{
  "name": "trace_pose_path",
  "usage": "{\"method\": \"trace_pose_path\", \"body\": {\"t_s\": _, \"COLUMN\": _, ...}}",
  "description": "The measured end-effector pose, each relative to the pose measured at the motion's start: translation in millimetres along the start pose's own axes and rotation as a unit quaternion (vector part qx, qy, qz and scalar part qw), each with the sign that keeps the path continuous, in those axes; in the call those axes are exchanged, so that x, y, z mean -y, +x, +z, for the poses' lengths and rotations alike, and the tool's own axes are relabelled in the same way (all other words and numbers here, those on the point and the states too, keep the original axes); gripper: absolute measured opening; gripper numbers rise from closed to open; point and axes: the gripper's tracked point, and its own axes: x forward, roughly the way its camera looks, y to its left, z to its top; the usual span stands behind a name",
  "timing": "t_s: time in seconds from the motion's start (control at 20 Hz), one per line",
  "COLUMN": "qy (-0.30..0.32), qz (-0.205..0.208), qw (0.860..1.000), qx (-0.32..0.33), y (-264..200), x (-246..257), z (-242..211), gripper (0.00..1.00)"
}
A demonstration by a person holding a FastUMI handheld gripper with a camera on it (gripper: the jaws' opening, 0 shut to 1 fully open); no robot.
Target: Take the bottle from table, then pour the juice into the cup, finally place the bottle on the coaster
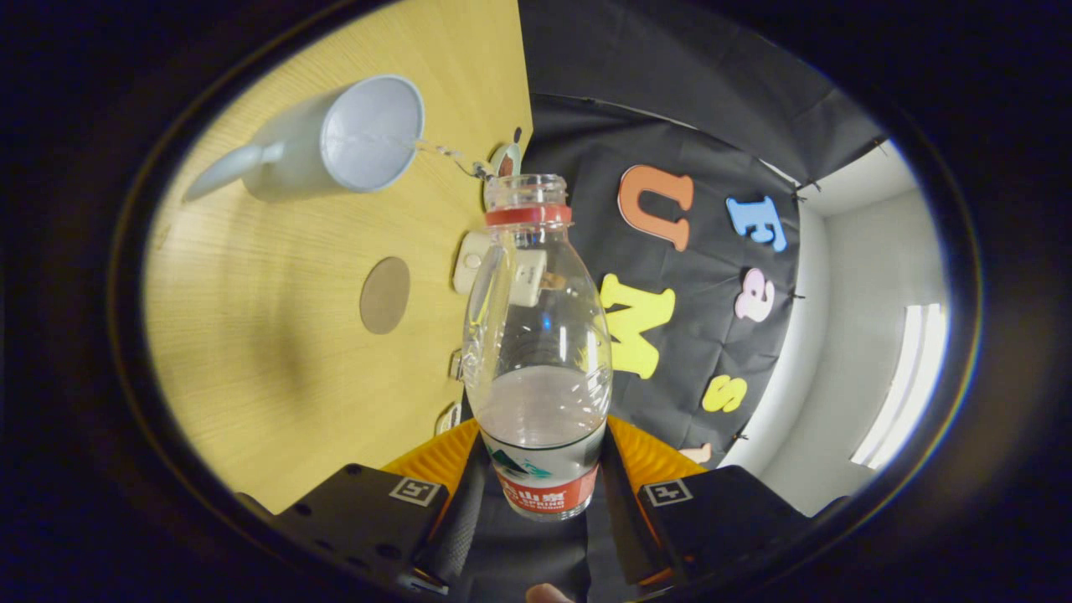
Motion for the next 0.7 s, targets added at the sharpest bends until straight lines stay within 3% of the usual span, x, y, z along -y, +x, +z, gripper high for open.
{"method": "trace_pose_path", "body": {"t_s": 0.7, "qy": -0.027, "qz": -0.008, "qw": 1.000, "qx": 0.006, "y": -0.6, "x": 10.0, "z": 0.4, "gripper": 0.73}}
